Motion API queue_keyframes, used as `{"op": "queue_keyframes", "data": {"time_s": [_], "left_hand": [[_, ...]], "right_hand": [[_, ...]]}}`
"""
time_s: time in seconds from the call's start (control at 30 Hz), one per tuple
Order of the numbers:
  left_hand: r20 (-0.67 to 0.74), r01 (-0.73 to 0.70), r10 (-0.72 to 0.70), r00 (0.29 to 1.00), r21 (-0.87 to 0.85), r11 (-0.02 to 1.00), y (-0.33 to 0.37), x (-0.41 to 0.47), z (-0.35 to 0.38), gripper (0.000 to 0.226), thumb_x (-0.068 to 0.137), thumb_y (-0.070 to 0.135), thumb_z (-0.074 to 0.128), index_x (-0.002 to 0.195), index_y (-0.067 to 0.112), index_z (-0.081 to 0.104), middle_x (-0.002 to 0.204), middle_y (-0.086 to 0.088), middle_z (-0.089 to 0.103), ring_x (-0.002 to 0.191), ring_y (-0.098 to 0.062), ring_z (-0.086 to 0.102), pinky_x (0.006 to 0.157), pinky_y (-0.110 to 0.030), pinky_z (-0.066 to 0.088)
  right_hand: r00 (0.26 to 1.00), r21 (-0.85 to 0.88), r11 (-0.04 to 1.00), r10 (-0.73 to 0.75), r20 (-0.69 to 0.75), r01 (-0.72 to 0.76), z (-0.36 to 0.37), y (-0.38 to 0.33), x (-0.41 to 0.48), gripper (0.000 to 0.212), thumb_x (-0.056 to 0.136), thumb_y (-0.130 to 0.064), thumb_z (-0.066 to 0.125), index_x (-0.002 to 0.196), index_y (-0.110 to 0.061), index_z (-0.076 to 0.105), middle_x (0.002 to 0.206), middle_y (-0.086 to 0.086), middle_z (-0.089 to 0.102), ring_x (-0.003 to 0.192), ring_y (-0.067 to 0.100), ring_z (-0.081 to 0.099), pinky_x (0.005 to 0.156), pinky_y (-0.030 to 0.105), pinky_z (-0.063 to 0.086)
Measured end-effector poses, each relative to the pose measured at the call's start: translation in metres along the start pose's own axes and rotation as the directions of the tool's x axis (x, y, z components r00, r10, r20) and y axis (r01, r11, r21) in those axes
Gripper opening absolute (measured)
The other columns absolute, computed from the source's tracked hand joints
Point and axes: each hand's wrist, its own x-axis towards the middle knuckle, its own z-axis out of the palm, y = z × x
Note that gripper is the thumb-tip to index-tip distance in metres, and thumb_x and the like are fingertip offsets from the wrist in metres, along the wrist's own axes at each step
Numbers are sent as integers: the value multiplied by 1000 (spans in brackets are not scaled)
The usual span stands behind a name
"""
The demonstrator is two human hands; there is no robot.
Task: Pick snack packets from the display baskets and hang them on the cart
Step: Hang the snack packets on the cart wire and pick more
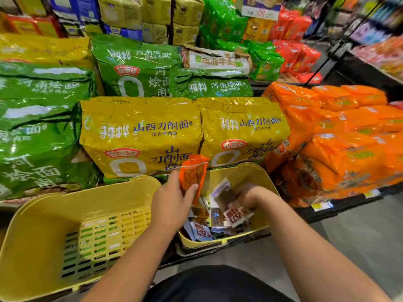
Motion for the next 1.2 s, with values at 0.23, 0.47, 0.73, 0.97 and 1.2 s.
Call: {"op": "queue_keyframes", "data": {"time_s": [0.23, 0.47, 0.73, 0.97, 1.2], "left_hand": [[67, -90, 80, 995, 161, 983, 1, -1, 0, 29, 98, 43, 60, 110, 19, 49, 73, 6, 56, 68, -25, 62, 52, -32, 35], [69, -76, 64, 996, 192, 978, 1, 2, 2, 29, 99, 45, 58, 108, 19, 47, 72, 6, 56, 68, -24, 62, 52, -34, 41], [49, -72, 63, 997, 228, 971, 5, 0, 1, 33, 98, 44, 61, 115, 18, 50, 80, 1, 66, 72, -27, 65, 55, -35, 42], [-60, 116, -128, 990, -169, 979, 17, -8, -11, 36, 85, 29, 81, 105, 42, 54, 90, 21, 69, 82, 5, 65, 66, -18, 49], [-5, 264, -334, 943, -599, 756, 37, -27, -6, 46, 74, 10, 84, 114, 14, 61, 98, -4, 79, 93, -23, 75, 71, -32, 60]], "right_hand": [[996, 68, 994, 87, -20, -85, 34, -16, 20, 87, 97, -38, 66, 153, 10, 21, 158, 18, 38, 140, 32, 45, 107, 34, 42], [998, 80, 996, -36, -48, 40, 35, -24, 23, 39, 93, -24, 70, 124, -5, 57, 128, 16, 63, 111, 28, 62, 81, 30, 46], [969, 284, 928, -249, -11, 242, 19, -18, -3, 74, 95, -29, 70, 156, -16, 31, 155, 8, 44, 135, 31, 47, 101, 33, 43], [846, 647, 571, -476, -241, 505, -8, 22, -24, 52, 72, -47, 77, 118, -25, 67, 120, 15, 71, 113, 42, 64, 102, 62, 47], [760, 924, 24, -577, -299, 382, -8, 43, -46, 29, 101, -17, 57, 130, -18, 63, 123, 7, 72, 118, 30, 66, 110, 56, 43]]}}
